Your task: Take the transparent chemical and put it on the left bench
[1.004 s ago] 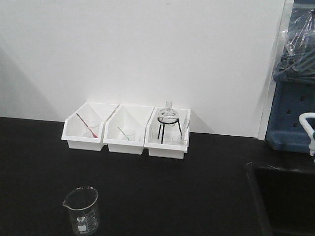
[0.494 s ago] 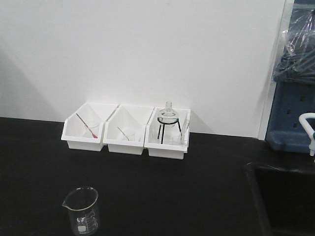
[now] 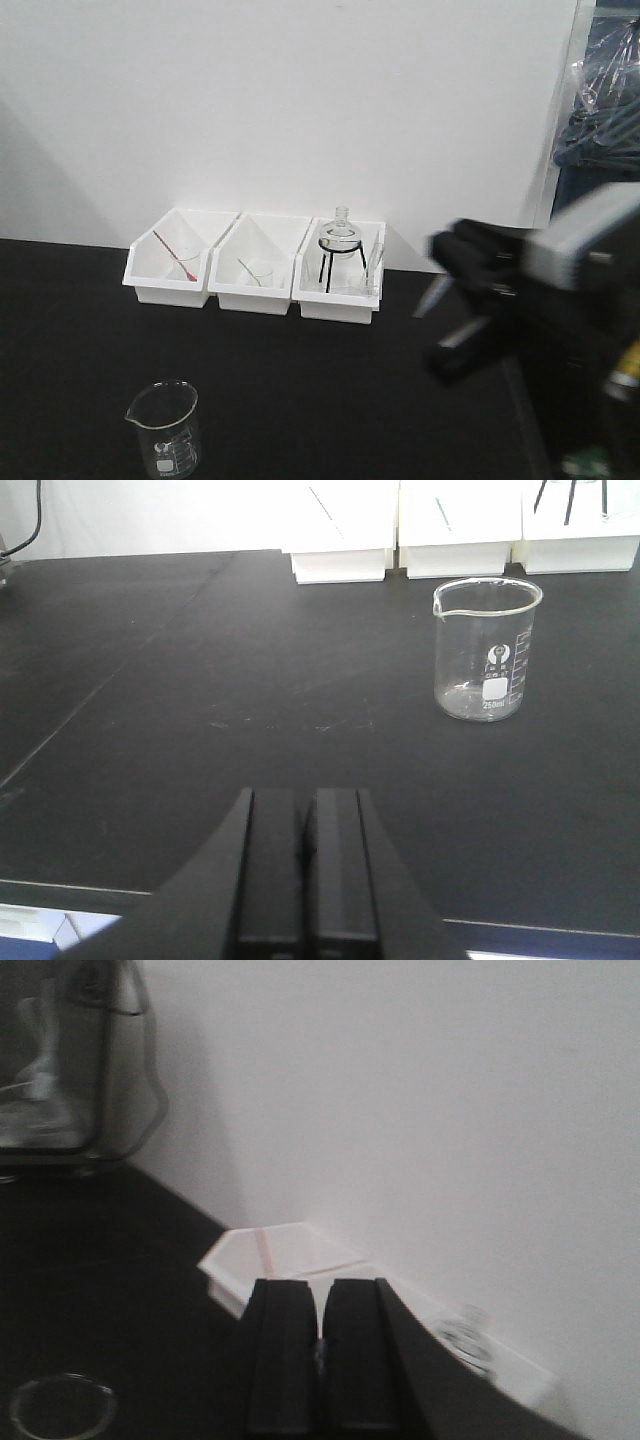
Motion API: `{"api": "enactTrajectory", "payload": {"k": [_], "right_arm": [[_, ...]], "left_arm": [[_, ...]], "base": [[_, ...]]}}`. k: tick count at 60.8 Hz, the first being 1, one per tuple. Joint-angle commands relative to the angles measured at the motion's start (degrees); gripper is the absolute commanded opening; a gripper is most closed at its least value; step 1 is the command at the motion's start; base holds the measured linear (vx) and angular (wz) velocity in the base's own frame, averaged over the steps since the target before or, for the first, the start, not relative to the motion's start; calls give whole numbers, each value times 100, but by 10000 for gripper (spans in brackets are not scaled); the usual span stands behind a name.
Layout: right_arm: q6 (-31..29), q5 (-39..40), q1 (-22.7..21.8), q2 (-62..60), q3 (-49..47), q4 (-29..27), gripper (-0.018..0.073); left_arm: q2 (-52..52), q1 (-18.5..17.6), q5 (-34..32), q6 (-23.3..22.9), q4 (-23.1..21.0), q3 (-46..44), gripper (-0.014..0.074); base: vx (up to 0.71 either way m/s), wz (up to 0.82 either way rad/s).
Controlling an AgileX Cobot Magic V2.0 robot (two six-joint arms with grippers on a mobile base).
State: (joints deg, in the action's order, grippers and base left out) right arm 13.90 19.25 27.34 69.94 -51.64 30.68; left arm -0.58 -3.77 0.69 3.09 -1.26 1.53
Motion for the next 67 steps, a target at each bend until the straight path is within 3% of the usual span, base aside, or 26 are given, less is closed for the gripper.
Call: {"api": "enactTrajectory", "payload": {"k": [1, 10, 18, 30, 37, 50, 67], "right_arm": [[-76, 488, 603, 1185, -1201, 109, -3], [178, 430, 1040, 3178, -3251, 51, -3], [417, -142, 1347, 4249, -4764, 100, -3], [599, -1125, 1733, 5529, -6296, 46, 0], [969, -1655, 1905, 5679, -6499, 68, 0], [1022, -2620, 1929, 5605, -6499, 50, 3], [1013, -2335, 1930, 5041, -6499, 73, 3]], "left_arm": [[-110, -10, -449, -45, -4, 93, -3], [-110, -10, -449, -45, -4, 93, -3], [-110, -10, -449, -45, -4, 93, -3], [-110, -10, -449, -45, -4, 93, -3], [-110, -10, -449, -45, -4, 93, -3], [-110, -10, -449, -45, -4, 93, -3], [-110, -10, -449, -45, -4, 93, -3]], "base": [[0, 0], [0, 0], [0, 0], [0, -1], [0, -1], [0, 0], [0, 0]]}}
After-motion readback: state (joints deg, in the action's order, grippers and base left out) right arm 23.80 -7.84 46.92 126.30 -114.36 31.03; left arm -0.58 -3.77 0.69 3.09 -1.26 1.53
